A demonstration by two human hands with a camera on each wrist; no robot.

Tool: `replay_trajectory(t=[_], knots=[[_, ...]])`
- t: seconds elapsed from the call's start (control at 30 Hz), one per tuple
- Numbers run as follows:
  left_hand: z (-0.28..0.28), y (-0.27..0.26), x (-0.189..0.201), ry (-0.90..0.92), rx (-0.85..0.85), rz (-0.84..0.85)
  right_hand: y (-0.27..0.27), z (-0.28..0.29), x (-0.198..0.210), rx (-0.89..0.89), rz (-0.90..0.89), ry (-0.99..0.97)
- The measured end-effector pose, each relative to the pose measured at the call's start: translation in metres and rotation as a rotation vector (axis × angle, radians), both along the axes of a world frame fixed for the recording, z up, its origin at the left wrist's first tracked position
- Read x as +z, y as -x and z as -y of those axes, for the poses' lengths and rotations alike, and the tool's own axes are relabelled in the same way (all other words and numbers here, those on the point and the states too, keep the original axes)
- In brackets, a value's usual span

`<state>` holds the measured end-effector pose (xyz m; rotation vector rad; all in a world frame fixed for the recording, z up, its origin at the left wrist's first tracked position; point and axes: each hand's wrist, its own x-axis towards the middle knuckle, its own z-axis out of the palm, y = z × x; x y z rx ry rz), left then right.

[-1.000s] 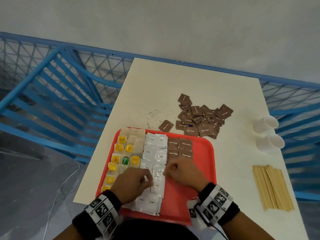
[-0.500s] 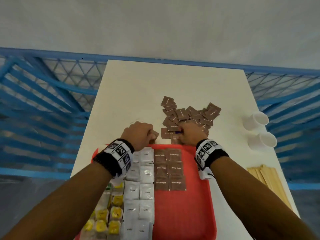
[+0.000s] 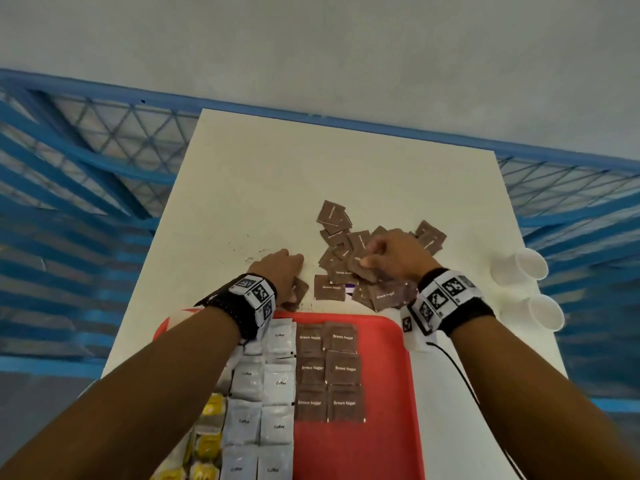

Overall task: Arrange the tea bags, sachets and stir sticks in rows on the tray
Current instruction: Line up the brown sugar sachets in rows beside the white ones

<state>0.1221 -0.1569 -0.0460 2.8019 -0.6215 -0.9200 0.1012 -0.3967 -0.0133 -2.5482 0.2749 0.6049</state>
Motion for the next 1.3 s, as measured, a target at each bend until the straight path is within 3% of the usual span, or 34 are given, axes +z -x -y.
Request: replay_trajectory(t=[0.13,0.33,0.43,0.53,0.67,0.8,0.9,1.03,1.3], knots=[[0.000,-0.003,-0.007,-0.001,0.000,-0.035,-0.033,0.003,-0.009,-0.223,0.095,-0.102],[-0.008,-0.005,-0.016,0.107,0.062,-0.039,-0.041,-0.023,-0.039,-0.163,0.049,0.020],[-0.010,-0.005,-0.009,0.068,0.044,-0.047,-0.040,-0.029,-0.036,-0.168,0.073,0.000],[-0.011,-0.015,0.003,0.131,0.063,-0.079,-0.037,-0.019,-0.028,-0.294,0.101,-0.159],[-0.001,-0.035,0.031,0.417,0.139,-0.216,-0.028,0.006,-0.008,-0.503,0.110,-0.387],[0.031,-0.034,0.028,0.506,0.215,-0.243,-0.019,0.014,-0.001,-0.366,0.047,-0.390],[0.051,-0.017,0.003,0.410,0.279,-0.165,-0.019,0.003,-0.016,-0.240,-0.021,-0.310],[0.067,0.004,-0.018,0.341,0.309,-0.018,-0.018,-0.019,-0.036,-0.038,0.053,-0.133],[0.078,0.002,-0.021,0.302,0.414,-0.076,-0.021,-0.027,-0.040,-0.197,0.007,-0.103]])
